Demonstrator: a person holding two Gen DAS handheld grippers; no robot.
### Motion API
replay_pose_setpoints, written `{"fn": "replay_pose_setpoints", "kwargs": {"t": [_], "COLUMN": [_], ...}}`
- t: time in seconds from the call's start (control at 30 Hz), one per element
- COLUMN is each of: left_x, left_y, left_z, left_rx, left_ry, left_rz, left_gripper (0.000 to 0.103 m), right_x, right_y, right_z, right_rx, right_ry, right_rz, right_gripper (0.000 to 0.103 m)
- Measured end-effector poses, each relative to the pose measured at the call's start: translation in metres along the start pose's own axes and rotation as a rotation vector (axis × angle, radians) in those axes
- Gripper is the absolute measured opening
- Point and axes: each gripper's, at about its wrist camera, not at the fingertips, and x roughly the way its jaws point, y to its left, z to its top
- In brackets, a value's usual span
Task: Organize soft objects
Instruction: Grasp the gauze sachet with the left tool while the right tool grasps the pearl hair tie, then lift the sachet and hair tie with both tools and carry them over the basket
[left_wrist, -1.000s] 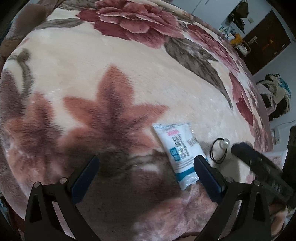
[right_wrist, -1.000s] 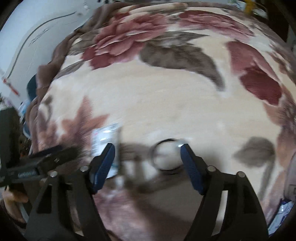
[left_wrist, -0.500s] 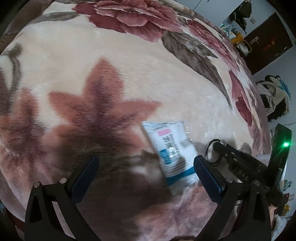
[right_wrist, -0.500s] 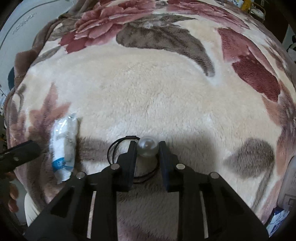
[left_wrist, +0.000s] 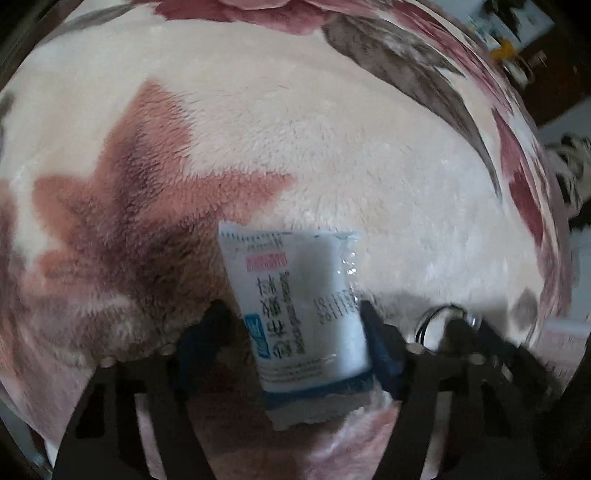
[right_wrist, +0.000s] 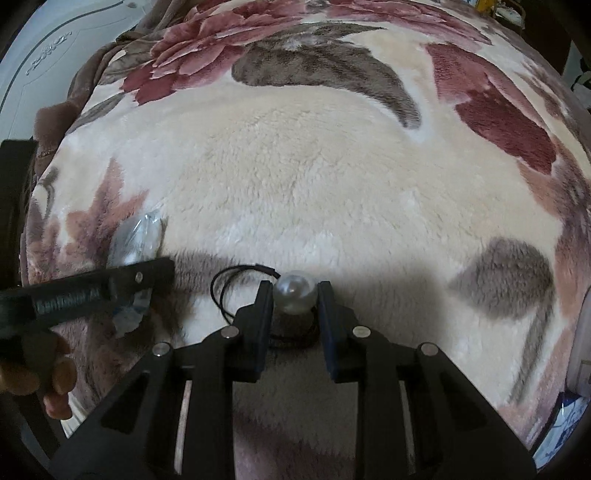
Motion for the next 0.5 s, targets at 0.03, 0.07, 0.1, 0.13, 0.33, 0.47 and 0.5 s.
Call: {"fn": "replay_pose_setpoints", "kwargs": {"t": [0.03, 0.07, 0.1, 0.13, 0.33, 0.47, 0.5], "left_x": [-0.002, -0.005, -0.008, -0.012, -0.038, -0.055, -0.059], "left_y": [0.001, 0.003, 0.006, 0.009, 0.014, 0.005, 0.002], "left_z": [-0.001, -0.002, -0.003, -0.005, -0.012, -0.013, -0.012], "left_rx": [0.019, 0.027, 0.027, 0.025, 0.026, 0.049, 0.056], "left_ry": [-0.004, -0.01, -0.015, -0.021, -0.075, -0.105, -0.114], "left_rz": [0.001, -0.002, -0.014, -0.026, -0.047, -0.046, -0.043], "left_gripper": [0.052, 0.048, 0.047, 0.045, 0.043, 0.043, 0.043], "right_x": [0.003, 0.005, 0.007, 0.006, -0.023, -0.044, -0.05], "right_y": [-0.001, -0.001, -0.002, -0.003, 0.002, 0.005, 0.006], "right_z": [0.001, 0.002, 0.002, 0.002, -0.002, -0.002, -0.002], "right_rx": [0.001, 0.003, 0.009, 0.014, 0.013, 0.007, 0.007], "right_ry": [0.008, 0.015, 0.024, 0.023, -0.034, -0.073, -0.081], "right_rz": [0.0, 0.0, -0.002, 0.001, 0.025, 0.038, 0.038], "right_gripper": [0.026, 0.024, 0.024, 0.024, 0.024, 0.024, 0.024]}}
